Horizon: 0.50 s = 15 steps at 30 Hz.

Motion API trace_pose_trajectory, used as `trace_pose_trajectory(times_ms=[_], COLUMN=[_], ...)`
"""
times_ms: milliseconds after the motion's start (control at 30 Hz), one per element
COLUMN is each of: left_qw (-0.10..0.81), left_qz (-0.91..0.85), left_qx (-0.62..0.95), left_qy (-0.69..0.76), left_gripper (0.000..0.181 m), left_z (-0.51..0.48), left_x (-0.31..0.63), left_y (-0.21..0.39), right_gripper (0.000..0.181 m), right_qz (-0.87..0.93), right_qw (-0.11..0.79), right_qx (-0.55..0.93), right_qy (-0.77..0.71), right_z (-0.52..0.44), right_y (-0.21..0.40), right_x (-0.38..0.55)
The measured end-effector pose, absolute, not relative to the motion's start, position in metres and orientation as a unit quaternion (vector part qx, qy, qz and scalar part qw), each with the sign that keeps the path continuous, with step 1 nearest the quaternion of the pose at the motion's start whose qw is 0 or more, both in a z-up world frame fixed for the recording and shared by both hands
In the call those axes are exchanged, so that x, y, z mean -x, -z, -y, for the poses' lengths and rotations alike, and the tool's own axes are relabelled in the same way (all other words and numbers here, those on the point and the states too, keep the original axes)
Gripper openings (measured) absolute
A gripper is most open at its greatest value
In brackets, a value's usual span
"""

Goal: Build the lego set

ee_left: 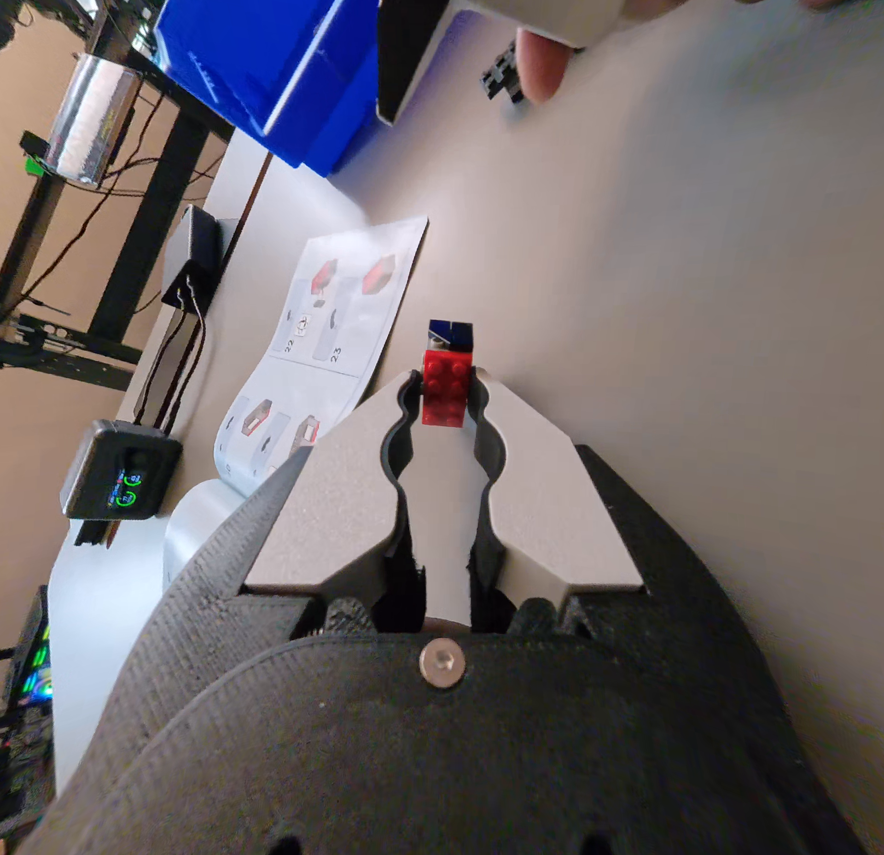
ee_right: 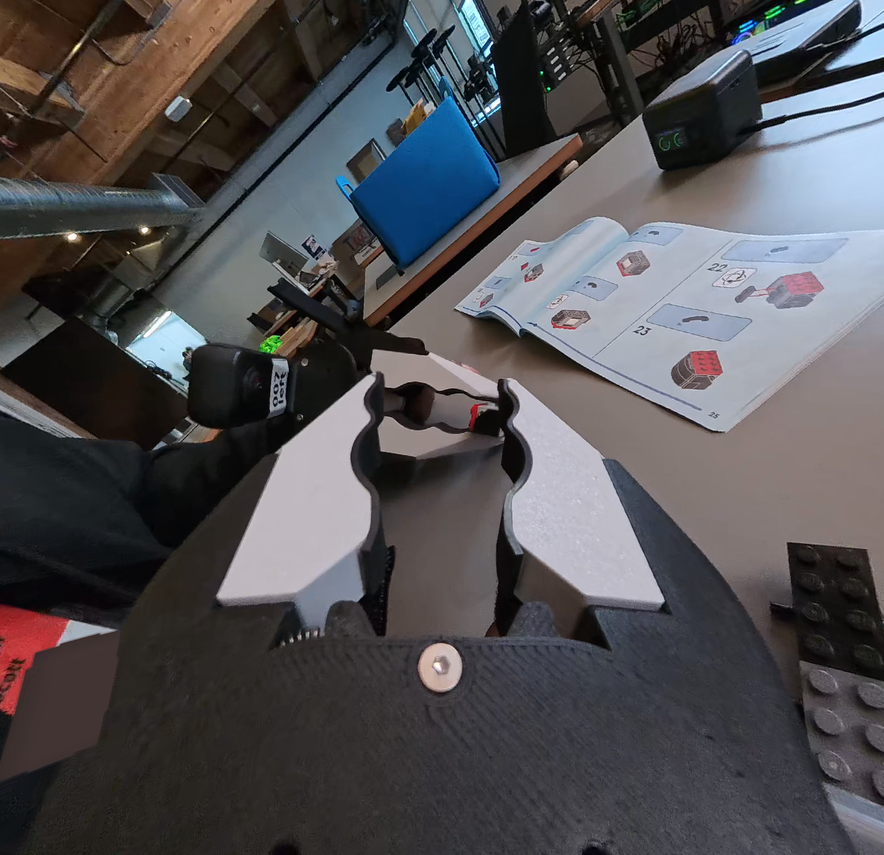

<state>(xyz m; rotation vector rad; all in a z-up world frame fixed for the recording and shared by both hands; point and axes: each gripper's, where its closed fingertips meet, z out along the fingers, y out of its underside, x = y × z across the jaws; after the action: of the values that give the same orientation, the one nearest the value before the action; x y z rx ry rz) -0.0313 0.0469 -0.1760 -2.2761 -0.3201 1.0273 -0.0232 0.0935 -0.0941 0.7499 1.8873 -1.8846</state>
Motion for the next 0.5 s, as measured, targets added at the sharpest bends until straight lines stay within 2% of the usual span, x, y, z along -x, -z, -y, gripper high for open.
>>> trace_pose_trajectory(times_ms=[167,433,500], left_qw=[0.325,0.392,0.416], left_qz=[0.083,0.102,0.136], left_qx=[0.863,0.858,0.850], left_qy=[-0.378,-0.315,-0.294], left_gripper=[0.021,0.053,0.054], left_z=[-0.047,-0.041,-0.037], left_x=[0.024,0.014,0.015], left_y=[0.175,0.164,0.158], right_gripper=[0.047,0.046,0.046], right_qz=[-0.671,-0.674,-0.673], right_qw=[0.186,0.188,0.188], right_qx=[-0.265,-0.264,-0.264], right_qy=[0.667,0.664,0.665], right_z=[-0.093,-0.093,-0.093], right_y=[0.095,0.096,0.096], right_x=[0.022,0.021,0.021])
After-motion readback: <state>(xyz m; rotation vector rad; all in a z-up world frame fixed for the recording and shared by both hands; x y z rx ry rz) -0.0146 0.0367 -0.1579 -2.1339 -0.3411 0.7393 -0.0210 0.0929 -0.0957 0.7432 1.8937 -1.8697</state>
